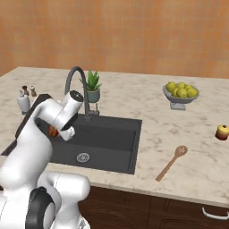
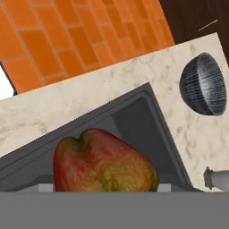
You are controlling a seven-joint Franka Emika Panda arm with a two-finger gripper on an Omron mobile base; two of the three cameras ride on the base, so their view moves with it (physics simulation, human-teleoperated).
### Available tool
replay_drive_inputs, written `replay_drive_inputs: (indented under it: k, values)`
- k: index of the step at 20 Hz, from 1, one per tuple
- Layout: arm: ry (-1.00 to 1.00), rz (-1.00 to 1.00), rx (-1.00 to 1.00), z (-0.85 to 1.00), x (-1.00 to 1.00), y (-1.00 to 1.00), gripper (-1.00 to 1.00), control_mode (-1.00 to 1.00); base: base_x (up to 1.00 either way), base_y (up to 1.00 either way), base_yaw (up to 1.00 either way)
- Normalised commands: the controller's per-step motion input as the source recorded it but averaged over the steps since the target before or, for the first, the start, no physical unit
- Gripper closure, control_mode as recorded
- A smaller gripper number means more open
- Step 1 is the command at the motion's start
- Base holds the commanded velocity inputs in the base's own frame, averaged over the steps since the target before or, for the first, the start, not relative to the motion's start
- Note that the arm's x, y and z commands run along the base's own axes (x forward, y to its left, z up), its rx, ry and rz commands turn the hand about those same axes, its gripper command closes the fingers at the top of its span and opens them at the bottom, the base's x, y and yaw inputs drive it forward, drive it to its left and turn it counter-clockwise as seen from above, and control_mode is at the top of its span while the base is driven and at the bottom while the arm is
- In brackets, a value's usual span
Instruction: Pick the bell pepper from the sink and place it in the bowl. Then pick the bowl and place it in the microwave. Then close the microwave door and press the start button.
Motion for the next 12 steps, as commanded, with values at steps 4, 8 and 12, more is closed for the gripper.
replay_drive_inputs:
  k: [4, 8, 12]
  values:
    - [-0.02, 0.13, -0.31, 0.57, 0.00, 1.00, 1.00, -1.00, 0.00, 0.00, 0.00]
    - [-0.03, 0.14, -0.30, 0.42, 0.00, 0.98, 1.00, -1.00, 0.00, 0.00, 0.00]
    - [0.00, 0.10, -0.15, 0.51, 0.09, 1.00, 1.00, -1.00, 0.00, 0.00, 0.00]
